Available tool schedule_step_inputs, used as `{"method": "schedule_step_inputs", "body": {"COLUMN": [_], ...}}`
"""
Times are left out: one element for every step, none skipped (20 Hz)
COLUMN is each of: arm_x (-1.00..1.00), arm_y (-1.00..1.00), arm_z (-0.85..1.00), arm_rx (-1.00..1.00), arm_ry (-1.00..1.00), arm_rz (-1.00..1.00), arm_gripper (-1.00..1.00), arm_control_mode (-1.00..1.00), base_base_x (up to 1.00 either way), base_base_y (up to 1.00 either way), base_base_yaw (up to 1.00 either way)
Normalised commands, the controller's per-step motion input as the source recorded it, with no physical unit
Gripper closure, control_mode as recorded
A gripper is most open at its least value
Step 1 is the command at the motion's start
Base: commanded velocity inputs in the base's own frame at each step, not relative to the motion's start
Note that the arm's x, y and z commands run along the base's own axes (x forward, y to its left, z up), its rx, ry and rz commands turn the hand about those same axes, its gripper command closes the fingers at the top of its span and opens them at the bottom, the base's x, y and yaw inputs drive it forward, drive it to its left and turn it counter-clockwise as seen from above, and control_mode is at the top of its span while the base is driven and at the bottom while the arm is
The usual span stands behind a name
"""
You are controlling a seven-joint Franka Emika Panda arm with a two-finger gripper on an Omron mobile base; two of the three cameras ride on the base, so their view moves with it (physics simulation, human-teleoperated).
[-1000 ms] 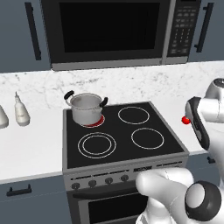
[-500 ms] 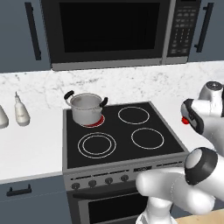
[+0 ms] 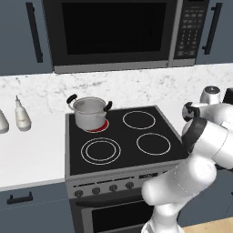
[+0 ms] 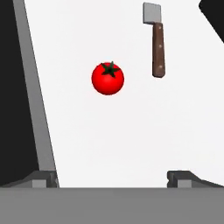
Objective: Put the lime and tomato in the pot. Retrieve the spatula and lightly stir the vegetables in the pot.
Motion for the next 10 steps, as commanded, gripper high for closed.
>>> {"method": "schedule_step_inputs", "body": {"arm_x": [0.45,0.46,0.46,0.40,0.41,0.46,0.47,0.49,0.48,0.49], "arm_y": [-0.29,-0.30,-0.34,-0.32,-0.29,-0.26,-0.28,-0.30,-0.27,-0.26], "arm_z": [-0.51,-0.53,-0.55,-0.55,-0.55,-0.54,-0.50,-0.44,-0.42,-0.38], "arm_rx": [0.00,0.00,0.00,0.00,0.01,0.01,0.02,0.03,0.02,0.03], "arm_ry": [0.09,0.09,0.09,0.07,0.07,0.07,0.05,0.03,0.02,0.02], "arm_rz": [0.00,0.00,0.00,0.00,0.00,0.00,0.00,0.00,0.00,0.00], "arm_gripper": [-1.00,-1.00,-1.00,-1.00,-1.00,-1.00,-1.00,-1.00,-1.00,-1.00], "arm_control_mode": [-1.00,-1.00,-1.00,-1.00,-1.00,-1.00,-1.00,-1.00,-1.00,-1.00], "base_base_x": [0.00,0.00,0.00,0.00,0.00,0.00,0.00,0.00,0.00,0.00], "base_base_y": [0.00,0.00,0.00,0.00,0.00,0.00,0.00,0.00,0.00,0.00], "base_base_yaw": [0.00,0.00,0.00,0.00,0.00,0.00,0.00,0.00,0.00,0.00]}}
